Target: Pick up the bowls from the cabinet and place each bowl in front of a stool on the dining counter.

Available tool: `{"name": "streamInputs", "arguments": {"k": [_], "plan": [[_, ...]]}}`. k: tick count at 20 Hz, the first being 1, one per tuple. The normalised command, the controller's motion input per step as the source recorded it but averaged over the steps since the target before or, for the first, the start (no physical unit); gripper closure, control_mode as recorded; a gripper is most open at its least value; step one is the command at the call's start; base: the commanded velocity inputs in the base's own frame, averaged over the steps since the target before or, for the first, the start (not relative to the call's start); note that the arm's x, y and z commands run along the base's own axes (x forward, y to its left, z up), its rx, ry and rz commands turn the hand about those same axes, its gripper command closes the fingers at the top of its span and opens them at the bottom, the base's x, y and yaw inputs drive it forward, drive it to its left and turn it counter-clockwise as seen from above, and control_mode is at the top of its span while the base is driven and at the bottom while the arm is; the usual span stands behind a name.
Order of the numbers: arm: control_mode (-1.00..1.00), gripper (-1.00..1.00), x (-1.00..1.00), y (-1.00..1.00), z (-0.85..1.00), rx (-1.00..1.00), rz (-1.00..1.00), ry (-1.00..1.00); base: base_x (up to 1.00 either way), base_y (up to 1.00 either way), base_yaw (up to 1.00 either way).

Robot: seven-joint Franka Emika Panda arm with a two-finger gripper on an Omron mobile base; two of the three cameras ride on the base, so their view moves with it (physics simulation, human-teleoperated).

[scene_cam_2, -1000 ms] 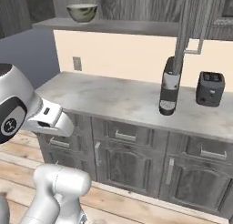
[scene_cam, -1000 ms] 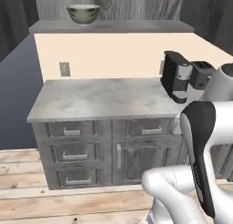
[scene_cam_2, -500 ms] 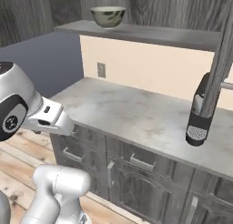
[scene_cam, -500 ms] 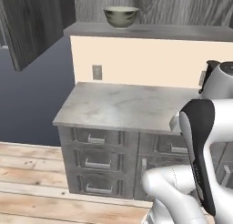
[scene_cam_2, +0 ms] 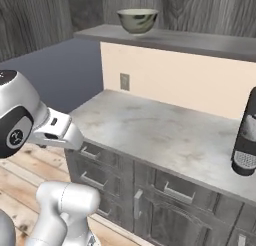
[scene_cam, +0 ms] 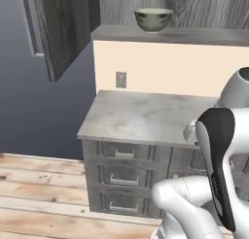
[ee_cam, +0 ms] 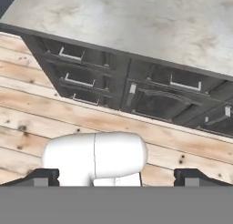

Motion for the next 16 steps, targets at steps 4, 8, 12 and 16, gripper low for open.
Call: {"name": "streamInputs", "arguments": {"k": [4,8,12,16], "plan": [[1.00,-1.00,0.00,0.00,0.00,0.00,0.00,0.00,0.56,0.62,-0.20],[1.00,-1.00,0.00,0.00,0.00,0.00,0.00,0.00,0.80,0.18,-0.25],[1.00,-1.00,0.00,0.00,0.00,0.00,0.00,0.00,0.92,-0.29,-0.31],[1.00,-1.00,0.00,0.00,0.00,0.00,0.00,0.00,0.27,-0.13,-0.26]]}}
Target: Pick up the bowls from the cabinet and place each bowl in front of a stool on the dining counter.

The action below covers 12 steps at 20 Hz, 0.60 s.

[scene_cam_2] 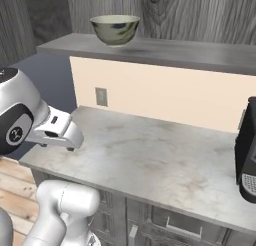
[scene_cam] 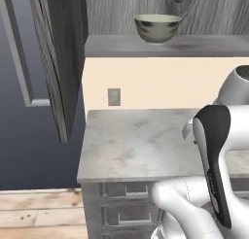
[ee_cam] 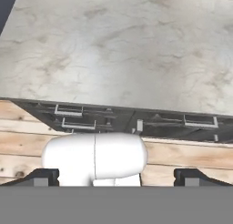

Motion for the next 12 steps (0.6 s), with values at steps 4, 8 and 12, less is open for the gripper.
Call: {"name": "streamInputs", "arguments": {"k": [4,8,12], "plan": [[1.00,-1.00,0.00,0.00,0.00,0.00,0.00,0.00,0.00,0.02,-0.06],[1.00,-1.00,0.00,0.00,0.00,0.00,0.00,0.00,0.06,-0.08,0.00],[1.00,-1.00,0.00,0.00,0.00,0.00,0.00,0.00,0.00,0.00,0.00]]}}
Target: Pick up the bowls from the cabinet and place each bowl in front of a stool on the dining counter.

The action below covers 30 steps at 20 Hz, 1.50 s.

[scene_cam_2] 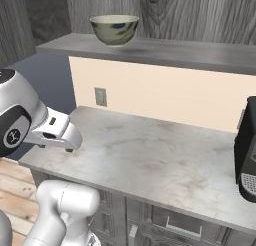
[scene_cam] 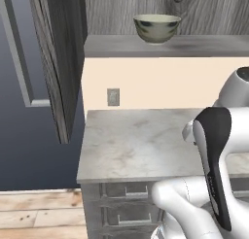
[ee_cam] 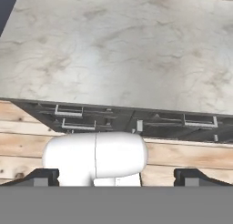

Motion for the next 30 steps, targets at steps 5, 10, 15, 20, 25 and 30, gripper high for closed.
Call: {"name": "streamInputs", "arguments": {"k": [5,10,15,20,25,30], "plan": [[-1.00,-1.00,0.00,0.00,0.00,0.00,0.00,0.00,0.00,0.00,0.00],[-1.00,-1.00,0.00,-0.05,0.15,-0.01,0.00,-0.02,0.00,0.00,0.00],[-1.00,-1.00,-0.07,-0.03,0.60,-0.27,0.12,-0.08,0.00,0.00,0.00],[-1.00,-1.00,-0.20,0.00,0.84,-0.36,0.13,-0.04,0.00,0.00,0.00],[-1.00,-1.00,0.00,-0.10,0.59,-0.36,0.17,-0.06,0.00,0.00,0.00],[-1.00,-1.00,0.07,0.00,0.27,-0.57,0.21,-0.01,0.00,0.00,0.00]]}}
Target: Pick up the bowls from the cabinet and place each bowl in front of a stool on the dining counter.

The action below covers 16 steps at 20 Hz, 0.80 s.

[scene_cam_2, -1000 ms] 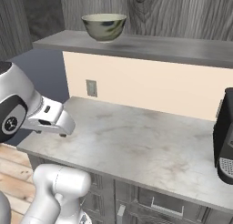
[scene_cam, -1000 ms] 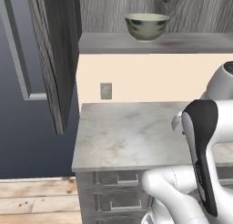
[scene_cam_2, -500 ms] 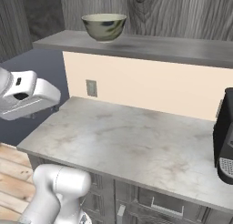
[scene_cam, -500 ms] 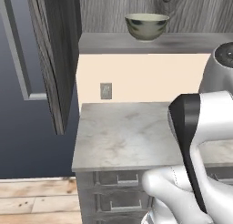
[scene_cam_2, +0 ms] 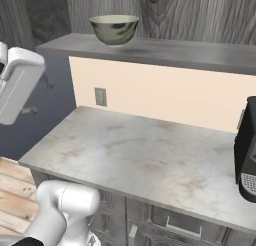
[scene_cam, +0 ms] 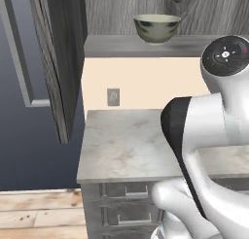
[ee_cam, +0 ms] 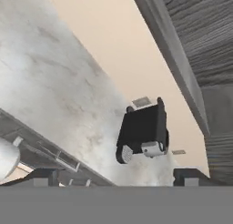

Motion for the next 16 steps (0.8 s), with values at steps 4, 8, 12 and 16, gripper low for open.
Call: {"name": "streamInputs", "arguments": {"k": [4,8,12,16], "plan": [[-1.00,-1.00,0.02,0.06,0.10,-0.56,0.14,0.01,0.00,0.00,0.00],[-1.00,-1.00,0.05,0.00,0.37,-0.37,0.18,0.02,0.00,0.00,0.00],[-1.00,-1.00,0.09,-0.03,0.24,-0.03,0.10,0.08,0.00,0.00,0.00],[-1.00,-1.00,0.22,0.02,0.02,0.09,0.03,0.06,0.00,0.00,0.00]]}}
